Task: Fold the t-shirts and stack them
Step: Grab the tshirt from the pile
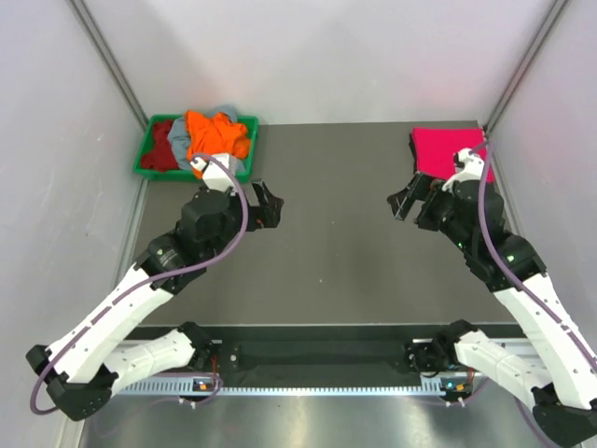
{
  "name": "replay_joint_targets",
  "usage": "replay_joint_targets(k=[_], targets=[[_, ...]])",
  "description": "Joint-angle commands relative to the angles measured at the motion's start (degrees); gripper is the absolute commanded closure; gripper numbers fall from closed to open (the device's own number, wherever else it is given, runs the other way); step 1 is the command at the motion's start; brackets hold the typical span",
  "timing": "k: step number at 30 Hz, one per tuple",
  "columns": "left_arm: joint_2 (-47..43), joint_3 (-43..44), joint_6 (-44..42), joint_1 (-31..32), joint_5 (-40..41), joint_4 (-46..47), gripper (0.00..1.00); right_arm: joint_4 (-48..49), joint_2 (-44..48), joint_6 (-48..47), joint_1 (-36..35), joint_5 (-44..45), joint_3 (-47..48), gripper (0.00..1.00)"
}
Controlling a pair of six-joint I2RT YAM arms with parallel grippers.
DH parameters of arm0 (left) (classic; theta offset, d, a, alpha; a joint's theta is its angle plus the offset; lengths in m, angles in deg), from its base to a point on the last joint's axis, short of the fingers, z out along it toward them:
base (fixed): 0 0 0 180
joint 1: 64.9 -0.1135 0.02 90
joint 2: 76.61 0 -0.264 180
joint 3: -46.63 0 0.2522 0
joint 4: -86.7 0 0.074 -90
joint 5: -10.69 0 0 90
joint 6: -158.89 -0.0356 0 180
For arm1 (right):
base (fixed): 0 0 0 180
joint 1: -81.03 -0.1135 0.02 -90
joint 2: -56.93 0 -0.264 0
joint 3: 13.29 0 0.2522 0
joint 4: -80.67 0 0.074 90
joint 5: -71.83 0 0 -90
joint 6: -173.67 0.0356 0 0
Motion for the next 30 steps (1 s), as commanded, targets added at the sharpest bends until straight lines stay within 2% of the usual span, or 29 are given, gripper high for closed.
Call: replay_joint_targets(k=[1, 7, 10, 13, 14, 17, 21, 25, 27, 30], targets=[[3.4, 1.2, 1.1, 0.0, 4.9, 4.2, 0.02, 3.4, -0.8, -1.2, -0.1, -1.2, -0.9, 0.00], [12.2, 5.0, -0.4, -1.0, 11.1, 3.0, 0.01, 6.8, -1.2, -1.6, 0.0, -3.6, -5.2, 0.00], [17.3, 8.5, -3.4, -5.7, 11.8, 4.3, 0.02, 8.6, -1.9, -1.0, 0.0, -6.5, -6.7, 0.00], [23.0, 11.7, -4.4, -15.5, 5.7, 6.3, 0.04, 9.5, -2.3, -0.8, 0.0, -8.5, -7.3, 0.00], [26.2, 12.6, -2.9, -21.2, 4.2, 6.3, 0.05, 9.7, -2.3, -0.9, 0.0, -8.8, -7.4, 0.00], [33.1, 17.0, -2.5, -28.7, 0.9, 6.7, 0.06, 12.4, -1.2, -1.7, 0.0, -11.7, -9.1, 0.00], [42.1, 24.5, -4.7, -32.9, 3.6, 7.4, 0.10, 15.3, 1.6, -2.3, 0.0, -12.3, -11.3, 0.00], [51.8, 30.2, -4.5, -37.8, 0.1, 8.0, 0.16, 16.6, 2.4, -3.7, -0.1, -13.0, -11.5, 0.00], [55.0, 34.1, -5.2, -39.1, -2.4, 8.8, 0.24, 16.8, 2.0, -4.4, 0.0, -13.2, -10.9, 0.00], [60.9, 38.9, -7.1, -39.9, -0.2, 8.8, 0.28, 16.9, 1.1, -5.3, 0.0, -13.7, -10.3, 0.00]])
